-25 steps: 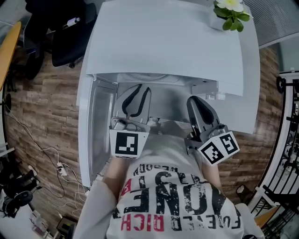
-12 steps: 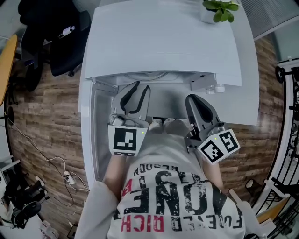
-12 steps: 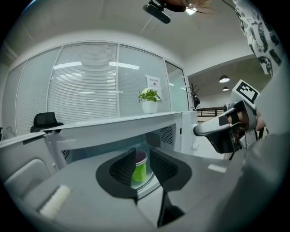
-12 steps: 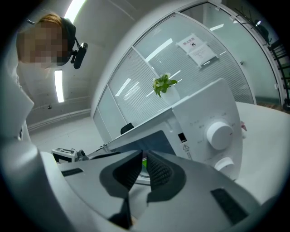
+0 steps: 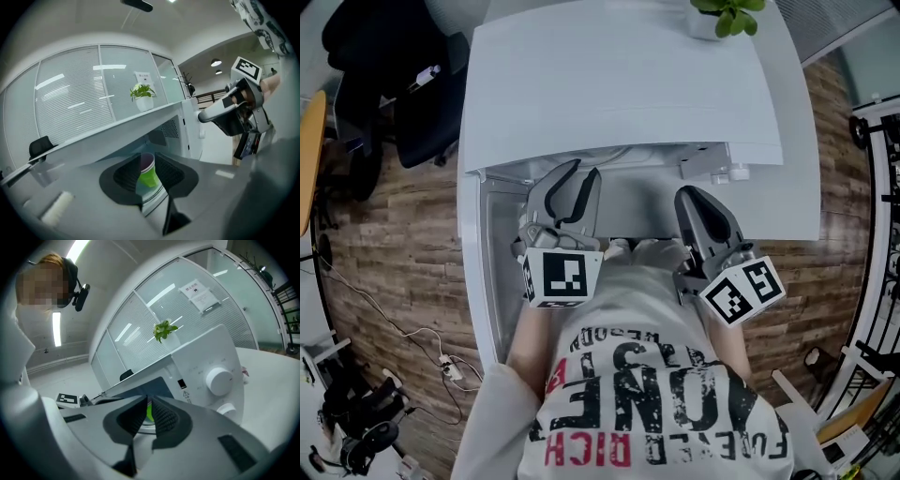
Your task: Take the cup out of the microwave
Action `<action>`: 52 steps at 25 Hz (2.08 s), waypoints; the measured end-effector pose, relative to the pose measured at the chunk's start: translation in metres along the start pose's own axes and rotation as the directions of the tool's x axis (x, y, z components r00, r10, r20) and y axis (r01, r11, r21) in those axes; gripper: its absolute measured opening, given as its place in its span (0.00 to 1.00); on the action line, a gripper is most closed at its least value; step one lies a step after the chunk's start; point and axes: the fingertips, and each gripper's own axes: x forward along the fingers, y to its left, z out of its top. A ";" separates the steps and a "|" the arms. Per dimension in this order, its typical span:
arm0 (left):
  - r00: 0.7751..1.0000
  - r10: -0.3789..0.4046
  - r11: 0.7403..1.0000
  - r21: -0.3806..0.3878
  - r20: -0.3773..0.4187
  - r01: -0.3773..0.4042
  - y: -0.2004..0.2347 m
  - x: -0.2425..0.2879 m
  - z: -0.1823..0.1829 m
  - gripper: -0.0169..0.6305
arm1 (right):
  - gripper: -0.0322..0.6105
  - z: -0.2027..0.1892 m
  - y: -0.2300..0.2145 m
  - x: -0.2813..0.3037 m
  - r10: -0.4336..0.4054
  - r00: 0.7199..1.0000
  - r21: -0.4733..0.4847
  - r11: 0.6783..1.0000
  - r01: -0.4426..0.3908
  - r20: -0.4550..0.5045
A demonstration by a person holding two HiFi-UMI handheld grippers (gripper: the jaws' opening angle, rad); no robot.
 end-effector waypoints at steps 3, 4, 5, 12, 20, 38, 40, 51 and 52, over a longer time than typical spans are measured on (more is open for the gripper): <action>1.000 -0.018 0.997 0.076 -0.018 0.019 -0.003 0.008 -0.001 0.18 | 0.09 0.002 -0.004 -0.002 -0.016 1.000 0.003 1.000 0.016 0.006; 0.999 -0.025 0.996 0.085 -0.024 0.027 -0.004 0.011 -0.002 0.18 | 0.09 0.002 -0.004 -0.002 -0.021 1.000 0.003 1.000 0.021 0.007; 0.999 -0.032 0.995 0.088 -0.030 0.034 -0.003 0.013 -0.003 0.18 | 0.09 0.003 -0.005 -0.003 -0.025 1.000 0.004 1.000 0.025 0.009; 0.995 -0.061 0.984 0.164 -0.084 0.074 -0.004 0.027 -0.012 0.18 | 0.09 0.003 -0.009 -0.004 -0.046 0.999 0.016 0.999 0.046 0.013; 0.984 -0.065 0.920 0.372 -0.167 0.124 -0.008 0.036 -0.021 0.20 | 0.09 0.003 -0.011 -0.002 -0.059 0.998 0.024 0.998 0.059 0.013; 0.950 -0.121 0.832 0.493 -0.289 0.256 -0.017 0.058 -0.040 0.22 | 0.09 0.007 -0.018 -0.005 -0.103 0.994 0.023 0.994 0.103 0.025; 0.941 -0.134 0.831 0.482 -0.309 0.277 -0.019 0.058 -0.044 0.21 | 0.09 0.007 -0.018 -0.006 -0.105 0.994 0.024 0.994 0.105 0.025; 0.914 -0.166 0.814 0.472 -0.369 0.338 -0.026 0.054 -0.065 0.09 | 0.09 0.005 -0.018 -0.007 -0.115 0.993 0.034 0.993 0.114 0.026; 0.916 -0.166 0.816 0.470 -0.366 0.336 -0.026 0.054 -0.064 0.09 | 0.09 0.005 -0.019 -0.007 -0.117 0.993 0.035 0.993 0.116 0.026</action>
